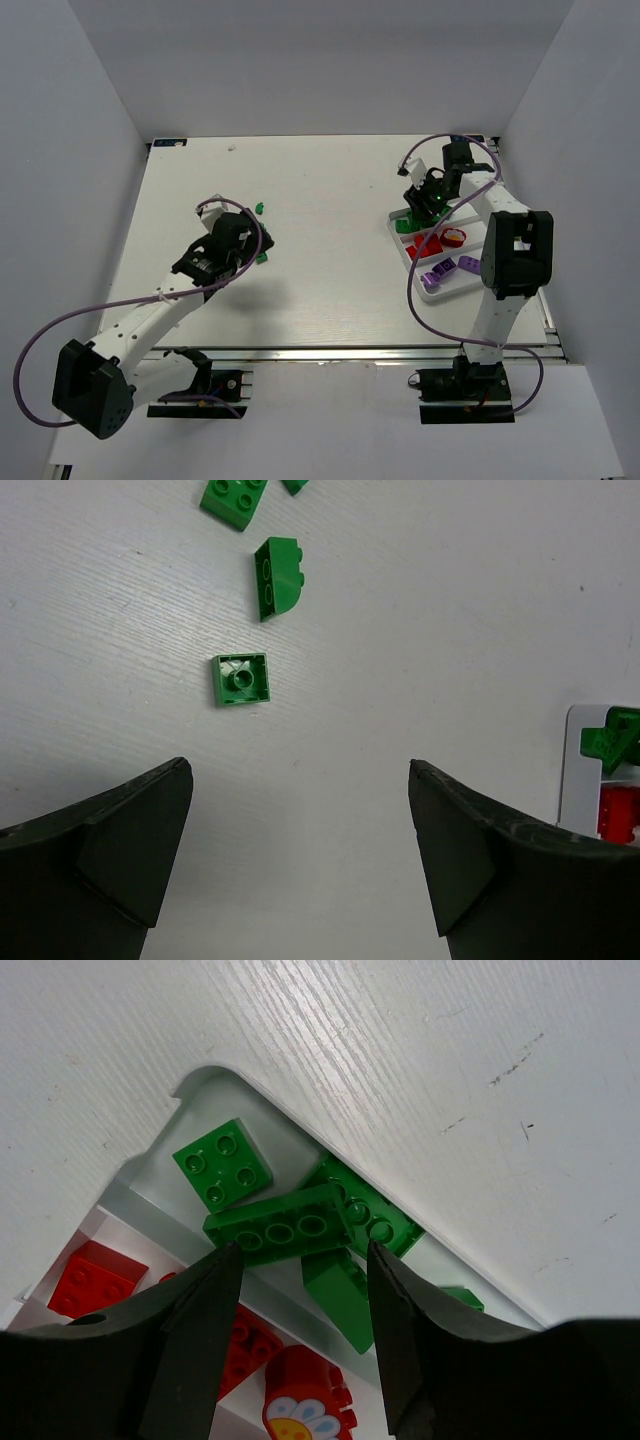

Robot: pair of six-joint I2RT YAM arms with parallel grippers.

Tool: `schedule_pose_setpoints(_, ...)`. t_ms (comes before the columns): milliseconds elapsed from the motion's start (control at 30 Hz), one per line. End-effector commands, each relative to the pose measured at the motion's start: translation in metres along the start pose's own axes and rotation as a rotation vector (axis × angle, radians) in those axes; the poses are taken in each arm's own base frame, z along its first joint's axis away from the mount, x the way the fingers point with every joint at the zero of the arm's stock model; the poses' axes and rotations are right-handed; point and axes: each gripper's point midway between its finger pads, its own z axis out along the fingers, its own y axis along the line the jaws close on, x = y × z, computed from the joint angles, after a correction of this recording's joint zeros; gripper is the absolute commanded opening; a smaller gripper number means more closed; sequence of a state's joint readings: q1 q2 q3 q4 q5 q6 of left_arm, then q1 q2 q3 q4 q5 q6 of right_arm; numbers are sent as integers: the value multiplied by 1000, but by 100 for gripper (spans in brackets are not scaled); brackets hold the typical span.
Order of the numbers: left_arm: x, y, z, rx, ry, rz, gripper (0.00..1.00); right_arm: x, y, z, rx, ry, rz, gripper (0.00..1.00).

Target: Sort the legos into containers by color

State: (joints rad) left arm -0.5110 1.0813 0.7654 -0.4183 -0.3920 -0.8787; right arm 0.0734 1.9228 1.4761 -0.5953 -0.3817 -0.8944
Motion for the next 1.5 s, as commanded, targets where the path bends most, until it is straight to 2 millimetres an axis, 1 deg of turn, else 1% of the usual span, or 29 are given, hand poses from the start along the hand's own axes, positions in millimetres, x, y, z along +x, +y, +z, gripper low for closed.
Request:
schedule_pose_setpoints(0, 0, -2, 2, 4, 22, 12, 98, -21, -2, -15, 20, -76, -15, 58)
schedule_pose_setpoints(33, 0, -2, 3, 4, 27, 17, 98, -28, -2, -21, 23, -103, -13, 59)
schedule_pose_setpoints(67, 0, -3, 5, 4, 34, 17, 97, -44, 0, -35, 24, -167, -20, 59)
schedule_pose_setpoints(100, 4, -2, 10, 2, 60, 20, 96, -52, 0, -40, 36, -211, -24, 62)
schedule_pose_setpoints(133, 6, -2, 12, 1, 72, 23, 95, -61, 2, -47, 41, -256, -5, 73)
schedule_pose_setpoints(167, 8, 0, 15, -4, 91, 27, 90, -80, 9, -67, 47, -342, -33, 89)
schedule_pose_setpoints(200, 15, 5, 23, -24, 132, 32, 86, -75, 22, -64, 26, -364, -19, 89)
schedule_pose_setpoints(233, 17, 8, 27, -37, 152, 52, 81, -89, 22, -71, 43, -439, -11, 89)
schedule_pose_setpoints(267, 16, 9, 30, -60, 173, 64, 74, -100, 34, -84, 22, -503, -17, 89)
schedule_pose_setpoints(300, 22, 17, 39, -104, 206, 98, 72, -98, 45, -82, -14, -520, 1, 89)
schedule_pose_setpoints(333, 23, 19, 42, -120, 221, 117, 72, -100, 56, -85, -68, -534, 18, 89)
schedule_pose_setpoints(367, 20, 15, 44, -124, 227, 133, 72, -105, 69, -86, -141, -559, 32, 83)
schedule_pose_setpoints(400, 22, 16, 49, -132, 239, 158, 72, -105, 75, -87, -178, -561, 51, 75)
schedule_pose_setpoints(433, 29, 18, 57, -149, 268, 174, 73, -106, 80, -89, -210, -565, 67, 67)
schedule_pose_setpoints(467, 26, 14, 61, -144, 267, 179, 74, -105, 87, -89, -246, -565, 95, 54)
schedule_pose_setpoints(500, 28, 13, 65, -152, 279, 193, 74, -104, 89, -88, -252, -565, 106, 50)
schedule_pose_setpoints(533, 37, 20, 73, -189, 315, 211, 74, -100, 93, -87, -253, -568, 110, 47)
schedule_pose_setpoints(567, 33, 14, 78, -188, 315, 215, 74, -98, 95, -86, -250, -567, 115, 47)
schedule_pose_setpoints(600, 33, 14, 82, -199, 324, 227, 74, -97, 97, -86, -247, -569, 115, 47)
schedule_pose_setpoints(667, 41, 24, 89, -260, 359, 252, 74, -94, 101, -87, -243, -569, 116, 49)
schedule_pose_setpoints(700, 35, 21, 92, -272, 350, 256, 75, -93, 102, -87, -243, -570, 119, 49)
schedule_pose_setpoints(767, 37, 30, 95, -322, 365, 280, 76, -90, 104, -85, -241, -570, 126, 50)
schedule_pose_setpoints(900, 37, 36, 98, -350, 362, 303, 76, -90, 105, -84, -241, -576, 149, 52)
schedule_pose_setpoints(1000, 45, 40, 102, -360, 382, 309, 76, -91, 103, -83, -241, -580, 151, 52)
schedule_pose_setpoints(1100, 52, 41, 108, -351, 389, 299, 73, -92, 101, -82, -241, -579, 156, 52)
schedule_pose_setpoints(1233, 53, 36, 115, -332, 380, 283, 66, -93, 100, -83, -239, -579, 157, 52)
schedule_pose_setpoints(1367, 54, 33, 119, -322, 376, 277, 55, -93, 100, -83, -241, -578, 161, 52)
schedule_pose_setpoints(1400, 53, 32, 120, -318, 375, 276, 48, -93, 100, -83, -240, -577, 161, 52)
schedule_pose_setpoints(1467, 50, 28, 119, -309, 364, 270, 38, -92, 101, -83, -238, -577, 162, 52)
